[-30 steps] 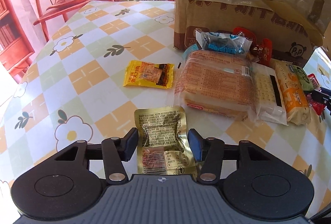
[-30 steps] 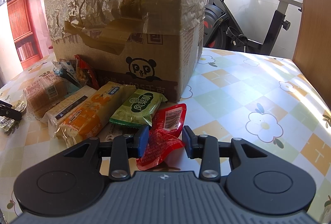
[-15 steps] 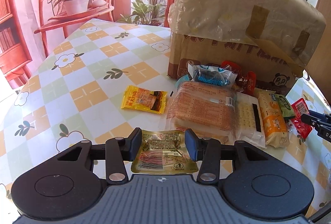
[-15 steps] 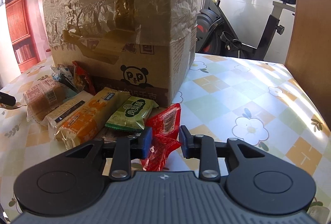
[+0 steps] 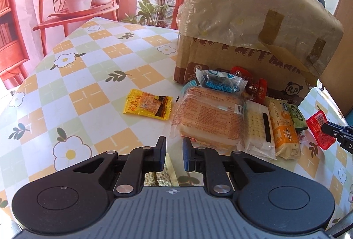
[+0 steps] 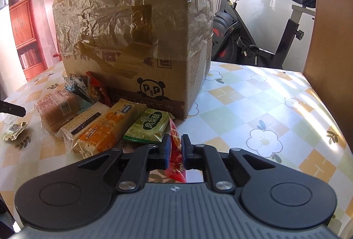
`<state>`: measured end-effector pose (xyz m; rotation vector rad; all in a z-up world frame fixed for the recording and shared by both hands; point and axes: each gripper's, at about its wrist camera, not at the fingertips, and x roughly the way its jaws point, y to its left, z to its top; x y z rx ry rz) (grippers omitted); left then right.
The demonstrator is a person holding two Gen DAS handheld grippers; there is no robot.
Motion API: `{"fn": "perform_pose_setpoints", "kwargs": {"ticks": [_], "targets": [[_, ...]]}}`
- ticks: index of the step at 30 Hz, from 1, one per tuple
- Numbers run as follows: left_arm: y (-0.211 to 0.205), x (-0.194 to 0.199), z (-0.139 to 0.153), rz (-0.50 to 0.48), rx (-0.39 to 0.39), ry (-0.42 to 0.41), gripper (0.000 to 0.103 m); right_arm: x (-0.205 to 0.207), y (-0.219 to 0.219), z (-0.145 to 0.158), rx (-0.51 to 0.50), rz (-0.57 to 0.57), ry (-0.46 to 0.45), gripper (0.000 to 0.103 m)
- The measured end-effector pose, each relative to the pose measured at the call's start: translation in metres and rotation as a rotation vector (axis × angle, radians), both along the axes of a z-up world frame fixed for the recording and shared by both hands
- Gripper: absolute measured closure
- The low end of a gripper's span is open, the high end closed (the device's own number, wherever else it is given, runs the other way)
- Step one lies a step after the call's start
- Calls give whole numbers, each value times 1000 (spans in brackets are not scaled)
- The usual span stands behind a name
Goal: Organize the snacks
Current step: 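Close the left tool on the gold-foil packet while the right tool grasps the red packet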
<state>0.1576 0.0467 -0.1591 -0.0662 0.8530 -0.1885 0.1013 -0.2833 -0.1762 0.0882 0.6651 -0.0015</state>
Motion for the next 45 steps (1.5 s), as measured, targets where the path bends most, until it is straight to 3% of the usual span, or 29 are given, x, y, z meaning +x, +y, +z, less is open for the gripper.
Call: {"fn": "perform_pose_setpoints", "kwargs": {"ticks": [2, 3, 4, 6, 11, 13, 19, 29, 33, 38, 45], "targets": [[7, 0, 1, 5, -31, 4, 83, -2, 0, -2, 3, -4, 9, 87], [11, 1, 2, 5, -48, 5, 72, -2, -1, -3, 7, -6, 14, 83], [15, 1, 2, 7, -65, 5, 55, -3, -2, -4, 13, -11, 20, 82], [21, 0, 3, 18, -80, 3, 42, -3, -3, -6, 25, -16, 27, 78], [38, 0, 1, 38, -95, 36, 40, -3, -4, -10, 45, -17, 33, 76], [42, 1, -2, 38, -89, 66, 33, -2, -3, -11, 46, -18, 38, 76], [46, -4, -10, 31, -35, 109, 33, -3, -6, -6, 62, -26, 29, 84], [72, 29, -14, 99, -147, 71, 33, -2, -7, -5, 82, -33, 28, 84], [73, 42, -25, 78, -196, 131, 35, -3, -8, -7, 90, -39, 35, 84], [74, 29, -27, 24, -226, 168, 35, -5, -10, -7, 99, -45, 33, 84], [55, 4, -22, -87, -142, 188, 33, 0, -8, -7, 98, -37, 33, 84]]}}
